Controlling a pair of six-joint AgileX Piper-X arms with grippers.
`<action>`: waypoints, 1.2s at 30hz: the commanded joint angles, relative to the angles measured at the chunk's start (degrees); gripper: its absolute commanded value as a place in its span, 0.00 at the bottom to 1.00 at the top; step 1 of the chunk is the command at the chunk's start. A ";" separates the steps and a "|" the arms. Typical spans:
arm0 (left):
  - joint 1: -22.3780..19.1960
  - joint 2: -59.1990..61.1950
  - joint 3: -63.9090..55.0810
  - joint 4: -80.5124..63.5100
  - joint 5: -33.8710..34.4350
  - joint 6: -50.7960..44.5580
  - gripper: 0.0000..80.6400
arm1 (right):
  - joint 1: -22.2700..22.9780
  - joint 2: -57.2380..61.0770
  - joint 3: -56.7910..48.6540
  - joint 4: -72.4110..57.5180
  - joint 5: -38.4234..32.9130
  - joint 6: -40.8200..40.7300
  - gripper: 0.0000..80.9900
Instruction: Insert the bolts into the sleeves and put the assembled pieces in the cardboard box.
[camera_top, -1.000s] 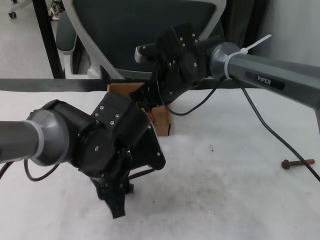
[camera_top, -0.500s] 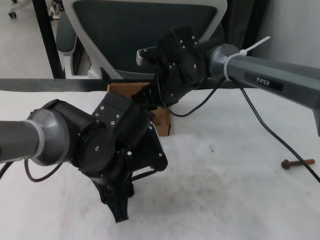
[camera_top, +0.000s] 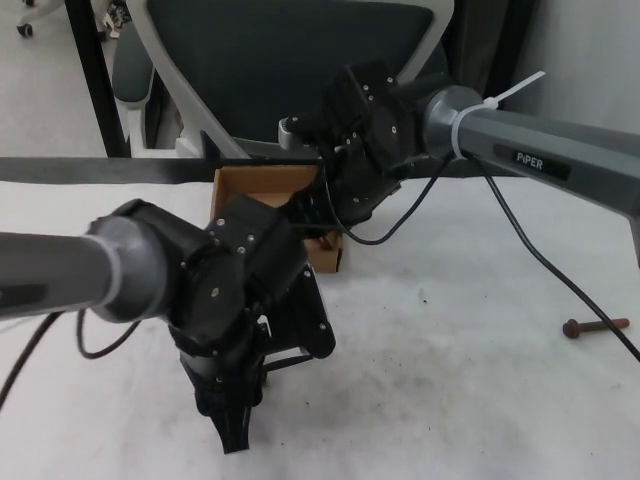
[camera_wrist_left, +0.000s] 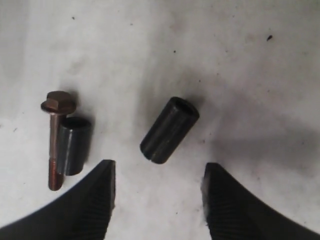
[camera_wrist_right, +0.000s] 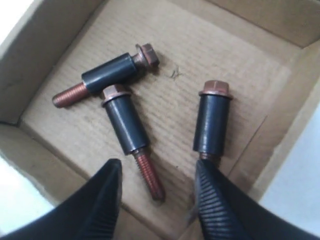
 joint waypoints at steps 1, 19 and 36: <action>0.17 2.18 -2.17 0.77 6.85 18.18 0.62 | -0.80 -0.83 -0.37 2.31 -0.57 -1.03 0.55; 4.12 2.64 -3.83 0.28 13.91 21.11 0.62 | -0.85 -11.76 7.19 1.32 -2.06 -3.48 0.51; 3.86 2.64 -3.83 2.69 19.70 19.09 0.62 | -0.85 -37.37 41.98 -10.22 2.74 -4.42 0.51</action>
